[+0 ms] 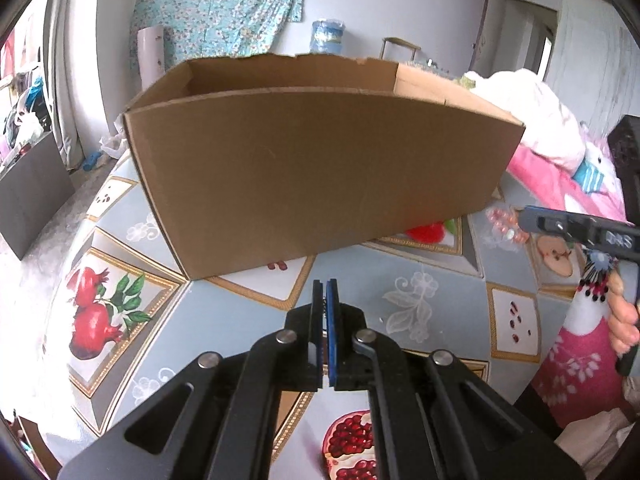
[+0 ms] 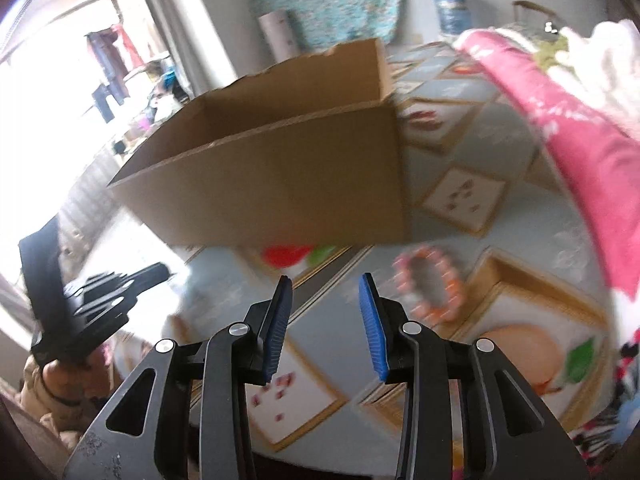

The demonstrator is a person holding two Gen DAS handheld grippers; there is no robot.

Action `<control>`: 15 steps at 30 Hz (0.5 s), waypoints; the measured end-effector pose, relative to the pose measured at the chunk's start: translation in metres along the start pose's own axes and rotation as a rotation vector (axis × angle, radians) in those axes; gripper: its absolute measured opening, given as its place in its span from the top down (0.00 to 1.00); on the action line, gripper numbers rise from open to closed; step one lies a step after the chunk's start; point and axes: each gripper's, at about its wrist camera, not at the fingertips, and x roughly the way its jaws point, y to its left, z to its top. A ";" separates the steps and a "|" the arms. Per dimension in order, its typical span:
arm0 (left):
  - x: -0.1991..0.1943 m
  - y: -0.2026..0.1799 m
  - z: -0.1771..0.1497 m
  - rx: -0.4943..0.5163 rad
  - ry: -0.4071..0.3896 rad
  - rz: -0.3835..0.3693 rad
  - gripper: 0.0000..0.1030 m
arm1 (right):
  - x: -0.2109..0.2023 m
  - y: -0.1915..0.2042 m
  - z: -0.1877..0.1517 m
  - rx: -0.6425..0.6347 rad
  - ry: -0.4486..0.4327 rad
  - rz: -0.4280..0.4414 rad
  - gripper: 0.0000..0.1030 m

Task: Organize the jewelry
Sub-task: 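Lower the right tool onto the pink bead bracelet and close it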

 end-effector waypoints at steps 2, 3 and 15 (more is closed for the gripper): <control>-0.006 0.003 0.000 -0.006 -0.024 -0.012 0.99 | 0.006 -0.004 0.003 0.001 0.018 -0.043 0.67; -0.008 0.005 0.001 -0.012 -0.032 -0.019 0.99 | 0.009 -0.005 0.005 -0.002 0.030 -0.064 0.67; -0.020 0.025 0.003 -0.070 -0.095 -0.088 0.99 | 0.045 0.000 0.002 -0.085 0.143 -0.225 0.67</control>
